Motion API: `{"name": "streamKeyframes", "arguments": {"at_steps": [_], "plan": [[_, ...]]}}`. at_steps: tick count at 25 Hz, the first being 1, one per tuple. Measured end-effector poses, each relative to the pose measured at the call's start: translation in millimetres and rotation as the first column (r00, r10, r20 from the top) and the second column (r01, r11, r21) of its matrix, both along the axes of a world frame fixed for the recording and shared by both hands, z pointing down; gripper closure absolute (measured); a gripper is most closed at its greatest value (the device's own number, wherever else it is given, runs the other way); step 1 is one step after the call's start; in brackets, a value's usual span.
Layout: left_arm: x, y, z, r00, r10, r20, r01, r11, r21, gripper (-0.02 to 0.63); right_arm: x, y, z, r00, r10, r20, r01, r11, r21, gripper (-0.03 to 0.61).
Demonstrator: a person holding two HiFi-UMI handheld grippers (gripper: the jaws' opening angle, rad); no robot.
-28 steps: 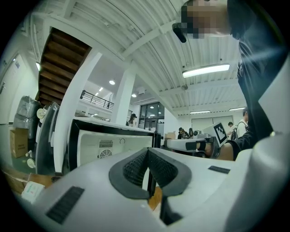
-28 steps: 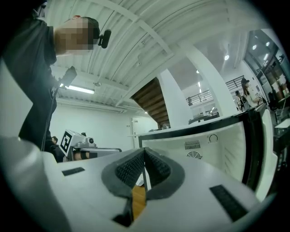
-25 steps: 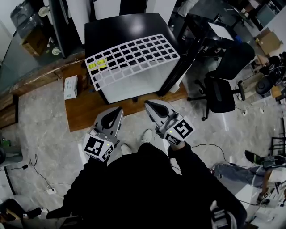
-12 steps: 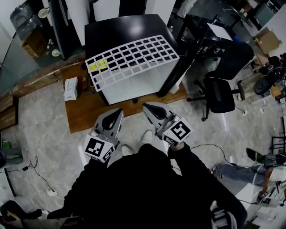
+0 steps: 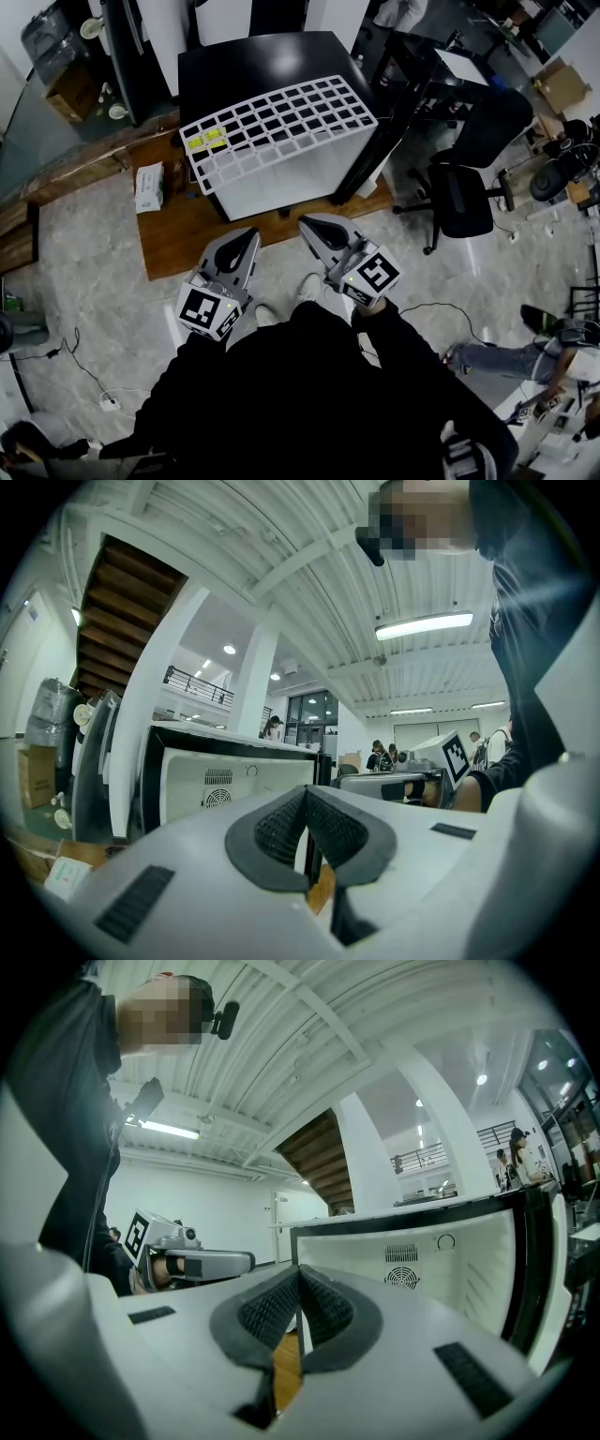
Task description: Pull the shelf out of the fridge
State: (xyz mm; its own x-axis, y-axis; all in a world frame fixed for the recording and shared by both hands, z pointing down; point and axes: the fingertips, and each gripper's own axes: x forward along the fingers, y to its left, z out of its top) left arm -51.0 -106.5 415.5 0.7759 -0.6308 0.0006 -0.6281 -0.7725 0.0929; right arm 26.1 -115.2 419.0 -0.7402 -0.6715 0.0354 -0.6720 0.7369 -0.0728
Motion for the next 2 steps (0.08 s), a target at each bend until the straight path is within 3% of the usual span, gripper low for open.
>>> {"name": "streamKeyframes", "arguments": {"at_steps": [2], "plan": [[0.3, -1.0, 0.1, 1.0, 0.001, 0.0, -0.001, 1.0, -0.001, 0.607, 1.0, -1.1, 3.0, 1.0, 0.005, -0.016, -0.005, 1.0, -0.012, 0.572]]}}
